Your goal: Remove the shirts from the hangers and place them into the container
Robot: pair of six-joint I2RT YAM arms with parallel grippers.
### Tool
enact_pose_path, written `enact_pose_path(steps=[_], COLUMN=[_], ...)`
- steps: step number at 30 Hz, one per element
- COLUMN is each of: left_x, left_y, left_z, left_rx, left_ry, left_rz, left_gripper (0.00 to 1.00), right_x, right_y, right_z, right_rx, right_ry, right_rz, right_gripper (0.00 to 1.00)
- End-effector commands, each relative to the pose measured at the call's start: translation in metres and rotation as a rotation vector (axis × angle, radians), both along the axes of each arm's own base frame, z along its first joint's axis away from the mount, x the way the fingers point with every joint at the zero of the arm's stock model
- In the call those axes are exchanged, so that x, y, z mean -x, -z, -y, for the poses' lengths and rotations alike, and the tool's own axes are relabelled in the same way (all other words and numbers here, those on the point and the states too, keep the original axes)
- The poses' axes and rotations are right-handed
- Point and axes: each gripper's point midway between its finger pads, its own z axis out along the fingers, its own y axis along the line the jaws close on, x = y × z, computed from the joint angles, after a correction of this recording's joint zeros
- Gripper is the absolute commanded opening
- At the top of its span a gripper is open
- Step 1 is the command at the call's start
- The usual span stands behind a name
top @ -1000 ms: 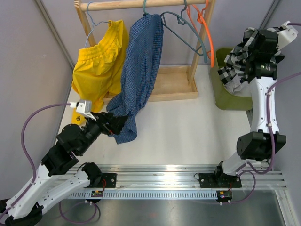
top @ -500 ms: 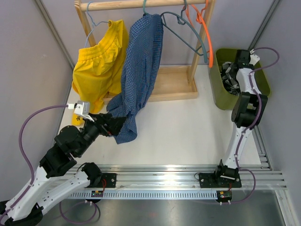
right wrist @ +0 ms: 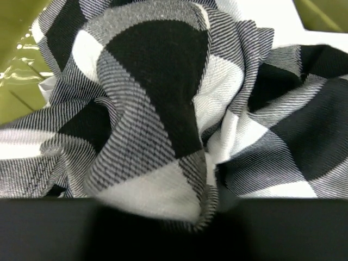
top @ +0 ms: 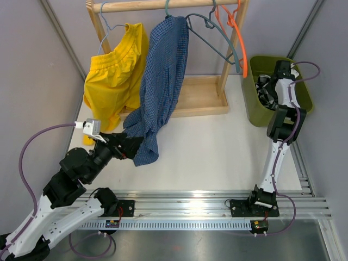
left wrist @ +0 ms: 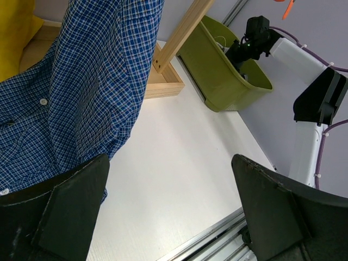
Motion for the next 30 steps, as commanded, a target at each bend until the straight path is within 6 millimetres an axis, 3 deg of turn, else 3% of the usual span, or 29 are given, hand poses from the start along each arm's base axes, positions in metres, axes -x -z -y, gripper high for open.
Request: enact_pose_path(steps=[1,2,3,6,7,8,9,10,11,12,13,14,15,17,18,19,20,21,23,24,25,26,27,30], left_x=[0.002,0.002,0.003,0.003,0.004,0.004,0.004,0.005,0.005,0.006,0.007,0.007,0.008,0.009,0.011,0.012,0.012,0.013,0.015,0.016,0.016,0.017,0.018,0.017], left_y=[-0.014,-0.015,-0.017,-0.019,-0.019,-0.020,-0.020,-0.020,-0.020,-0.021,-0.021,-0.021,-0.021,-0.023,-0.024,-0.025,-0.024,-0.025,-0.027,-0.027,-0.028,-0.029,-0.030,-0.030], left_z=[-0.007,-0.007,-0.009,-0.011,-0.011,-0.012,-0.012,-0.013,-0.013,-0.014,-0.015,-0.015,-0.015,-0.017,-0.016,-0.016,-0.016,-0.016,-0.018,-0.018,-0.017,-0.018,-0.018,-0.017], left_rx=[0.027,0.028,0.033,0.034,0.034,0.034,0.033,0.036,0.035,0.038,0.044,0.045,0.043,0.054,0.055,0.058,0.060,0.066,0.078,0.079,0.082,0.085,0.084,0.084], left_ry=[-0.018,-0.018,-0.021,-0.026,-0.026,-0.027,-0.026,-0.026,-0.026,-0.024,-0.025,-0.025,-0.020,-0.020,-0.011,-0.007,-0.005,-0.002,0.000,0.003,0.006,0.008,0.012,0.014], left_rz=[0.035,0.038,0.044,0.052,0.056,0.056,0.060,0.065,0.065,0.070,0.076,0.079,0.083,0.095,0.102,0.109,0.113,0.120,0.134,0.137,0.138,0.143,0.148,0.148], left_gripper=[0.99,0.99,0.99,0.99,0.99,0.99,0.99,0.99,0.99,0.99,0.99,0.99,0.99,0.99,0.99,0.99,0.99,0.99,0.99,0.99,0.99,0.99,0.99,0.99], right_x=[0.008,0.008,0.008,0.011,0.018,0.023,0.031,0.042,0.051,0.072,0.081,0.092,0.115,0.137,0.161,0.172,0.184,0.208,0.229,0.252,0.259,0.266,0.283,0.305], right_y=[-0.012,-0.026,-0.057,-0.108,-0.142,-0.159,-0.211,-0.211,-0.226,-0.271,-0.272,-0.287,-0.313,-0.339,-0.372,-0.368,-0.375,-0.391,-0.403,-0.417,-0.422,-0.427,-0.433,-0.433], right_z=[-0.011,-0.010,-0.009,-0.006,-0.005,-0.005,-0.005,-0.004,-0.003,-0.007,-0.006,-0.011,-0.017,-0.030,-0.043,-0.049,-0.056,-0.071,-0.093,-0.106,-0.133,-0.148,-0.180,-0.235], right_rx=[-0.071,-0.059,-0.034,0.016,0.051,0.069,0.111,0.128,0.149,0.183,0.204,0.220,0.244,0.272,0.297,0.301,0.308,0.316,0.300,0.300,0.261,0.243,0.192,0.076], right_ry=[-0.053,-0.056,-0.058,-0.058,-0.048,-0.042,-0.033,-0.016,-0.004,0.007,0.016,0.011,0.011,-0.030,-0.049,-0.065,-0.075,-0.099,-0.165,-0.204,-0.322,-0.392,-0.558,-0.850], right_rz=[-0.004,0.018,0.069,0.159,0.222,0.257,0.373,0.372,0.410,0.505,0.526,0.567,0.641,0.716,0.807,0.807,0.829,0.880,0.942,1.005,1.043,1.071,1.105,1.098], right_gripper=[0.55,0.78,0.99,0.99,0.99,0.99,0.99,0.99,0.99,0.99,1.00,0.99,0.99,0.99,1.00,0.99,0.99,1.00,0.99,0.99,1.00,0.99,0.99,0.99])
